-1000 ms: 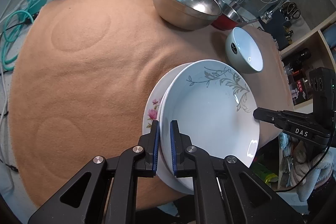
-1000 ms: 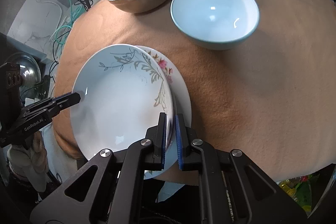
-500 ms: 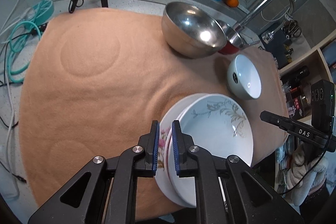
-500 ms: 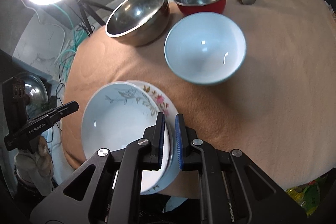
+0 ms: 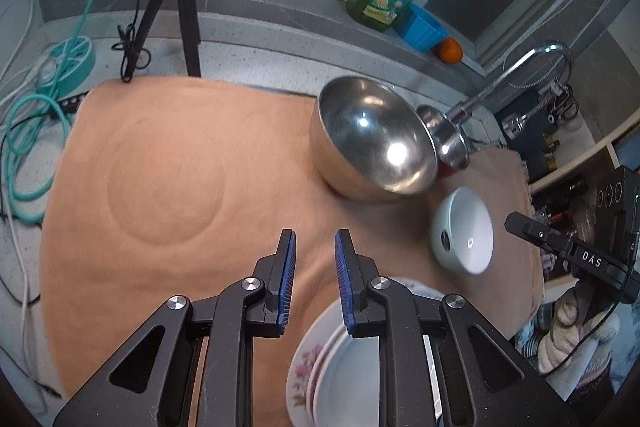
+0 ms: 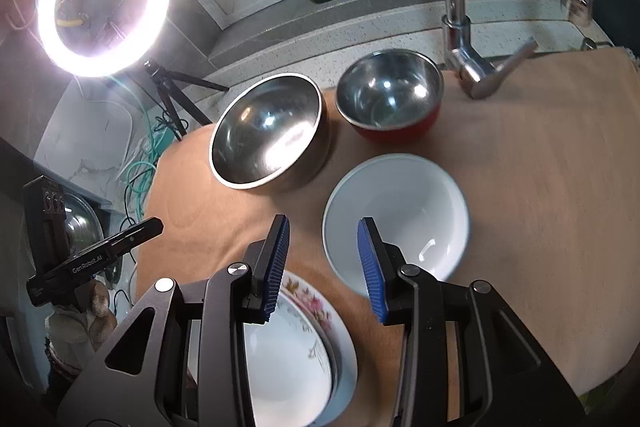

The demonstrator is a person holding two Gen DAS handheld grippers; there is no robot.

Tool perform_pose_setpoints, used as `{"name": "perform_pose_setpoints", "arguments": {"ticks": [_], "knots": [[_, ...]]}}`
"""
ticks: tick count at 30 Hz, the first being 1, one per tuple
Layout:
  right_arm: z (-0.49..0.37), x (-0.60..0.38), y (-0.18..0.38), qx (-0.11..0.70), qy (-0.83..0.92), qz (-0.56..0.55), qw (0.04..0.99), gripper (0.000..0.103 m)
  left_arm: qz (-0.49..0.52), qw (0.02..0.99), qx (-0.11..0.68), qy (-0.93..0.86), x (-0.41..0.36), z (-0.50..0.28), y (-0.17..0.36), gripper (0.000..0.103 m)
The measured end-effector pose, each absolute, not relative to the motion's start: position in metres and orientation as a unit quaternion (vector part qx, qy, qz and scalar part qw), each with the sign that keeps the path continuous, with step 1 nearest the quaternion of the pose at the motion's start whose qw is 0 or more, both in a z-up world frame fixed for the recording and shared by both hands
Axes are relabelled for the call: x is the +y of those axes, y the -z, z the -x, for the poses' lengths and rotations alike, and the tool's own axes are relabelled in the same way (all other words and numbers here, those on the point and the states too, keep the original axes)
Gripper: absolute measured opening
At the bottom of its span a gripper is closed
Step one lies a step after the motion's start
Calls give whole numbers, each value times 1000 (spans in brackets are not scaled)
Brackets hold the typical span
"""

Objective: Organize plates and bowls
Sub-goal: 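Open the right tool and withdraw it from the plate stack, then move the right tool to the large steel bowl and grasp its rim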

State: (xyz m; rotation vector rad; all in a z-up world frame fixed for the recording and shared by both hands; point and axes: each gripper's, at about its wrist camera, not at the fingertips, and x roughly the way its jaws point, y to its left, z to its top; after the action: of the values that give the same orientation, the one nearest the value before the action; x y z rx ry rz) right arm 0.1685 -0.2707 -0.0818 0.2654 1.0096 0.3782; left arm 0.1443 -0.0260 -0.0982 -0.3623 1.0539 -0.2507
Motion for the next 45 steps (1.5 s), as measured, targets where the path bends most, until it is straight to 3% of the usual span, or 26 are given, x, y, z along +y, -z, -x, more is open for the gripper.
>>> {"name": "perform_pose_setpoints", "arguments": {"ticks": [21, 37, 45], "knots": [[-264, -242, 107, 513, -180, -141, 827, 36, 206, 821, 518, 123, -27, -233, 118, 18], [-278, -231, 129, 540, -176, -139, 811, 15, 216, 808, 532, 133, -28, -246, 133, 18], [-279, -229, 133, 543, -176, -139, 810, 14, 210, 806, 536, 139, -32, -246, 135, 15]]}}
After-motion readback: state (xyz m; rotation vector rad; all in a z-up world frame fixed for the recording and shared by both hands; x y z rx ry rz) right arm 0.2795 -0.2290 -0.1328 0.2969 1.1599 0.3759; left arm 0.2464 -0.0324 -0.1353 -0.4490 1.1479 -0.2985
